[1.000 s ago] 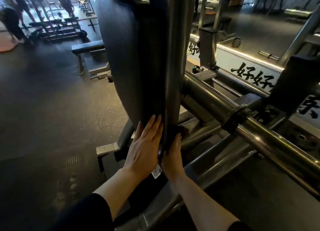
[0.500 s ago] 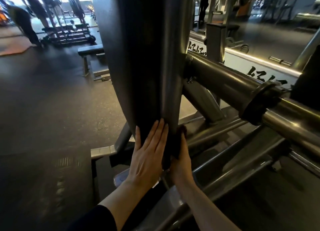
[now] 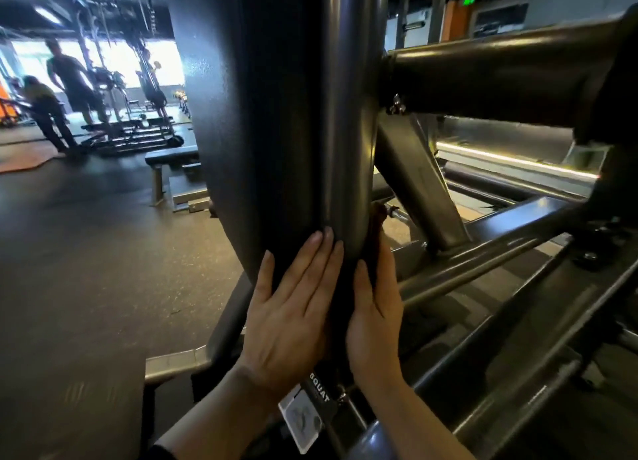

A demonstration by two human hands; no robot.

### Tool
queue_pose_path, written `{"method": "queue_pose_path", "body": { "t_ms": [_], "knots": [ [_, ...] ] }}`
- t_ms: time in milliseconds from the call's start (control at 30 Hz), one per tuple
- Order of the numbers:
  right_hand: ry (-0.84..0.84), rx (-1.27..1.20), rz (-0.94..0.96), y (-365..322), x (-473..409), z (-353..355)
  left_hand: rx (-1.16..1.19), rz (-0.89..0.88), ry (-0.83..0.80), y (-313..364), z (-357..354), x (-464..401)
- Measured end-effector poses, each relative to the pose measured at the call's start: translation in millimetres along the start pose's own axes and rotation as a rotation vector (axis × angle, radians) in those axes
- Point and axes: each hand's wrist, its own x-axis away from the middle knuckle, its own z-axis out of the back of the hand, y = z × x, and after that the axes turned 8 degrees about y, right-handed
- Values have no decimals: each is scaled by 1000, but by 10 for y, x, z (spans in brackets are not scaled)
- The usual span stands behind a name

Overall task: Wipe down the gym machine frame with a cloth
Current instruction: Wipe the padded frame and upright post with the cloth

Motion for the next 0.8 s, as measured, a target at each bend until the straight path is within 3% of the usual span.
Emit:
{"method": "queue_pose_path", "body": {
  "t_ms": [300, 433, 567, 700, 800],
  "knots": [
    [20, 796, 733, 916, 664, 124, -33, -103, 156, -121, -143, 147],
    [-2, 713, 804, 215, 187, -66, 113, -33, 224, -238, -55, 152],
    [44, 743, 822, -465, -288, -339, 101, 32, 226, -325, 24, 137],
    [47, 755, 802, 96, 115, -167, 142, 81, 200, -243, 9, 250],
    [-90, 911, 718, 781, 617, 182, 164, 110, 169, -183, -33, 330]
  ]
}}
